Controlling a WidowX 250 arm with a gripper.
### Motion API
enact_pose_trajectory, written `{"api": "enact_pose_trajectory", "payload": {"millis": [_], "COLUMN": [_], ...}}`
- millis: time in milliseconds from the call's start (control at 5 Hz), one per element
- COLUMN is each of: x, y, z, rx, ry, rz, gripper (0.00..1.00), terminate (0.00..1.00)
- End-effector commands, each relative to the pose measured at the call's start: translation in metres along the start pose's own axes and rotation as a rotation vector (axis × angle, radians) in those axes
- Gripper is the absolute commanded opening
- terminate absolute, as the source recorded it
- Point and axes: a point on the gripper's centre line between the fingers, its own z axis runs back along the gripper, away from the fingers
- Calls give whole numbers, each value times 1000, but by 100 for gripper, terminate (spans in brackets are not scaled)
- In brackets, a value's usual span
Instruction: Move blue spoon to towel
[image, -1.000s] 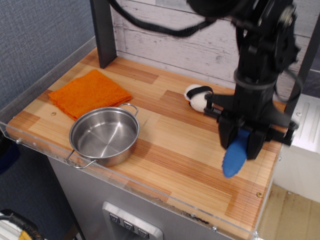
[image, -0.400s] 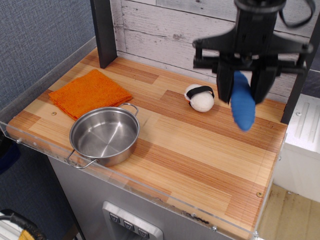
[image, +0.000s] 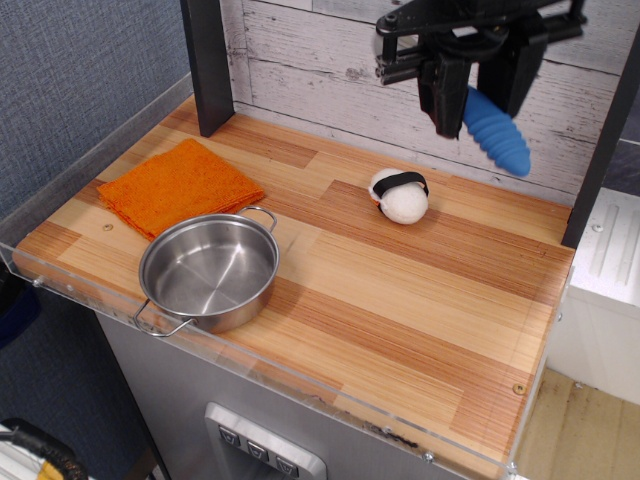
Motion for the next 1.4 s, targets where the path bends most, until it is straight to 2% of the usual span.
{"api": "enact_pose_trajectory", "payload": {"millis": [0, 200, 400, 600, 1000, 1200], "x": [27, 48, 71, 88, 120, 131], "y": [2, 8, 18, 32, 73, 81], "z": [10, 3, -6, -13, -30, -42], "rx": [40, 37, 31, 37, 37, 47], "ry": [-17, -76, -101, -108, -128, -132], "rz": [351, 323, 286, 318, 537, 600], "gripper": [0, 0, 0, 0, 0, 0], "terminate": [0, 0, 0, 0, 0, 0]}}
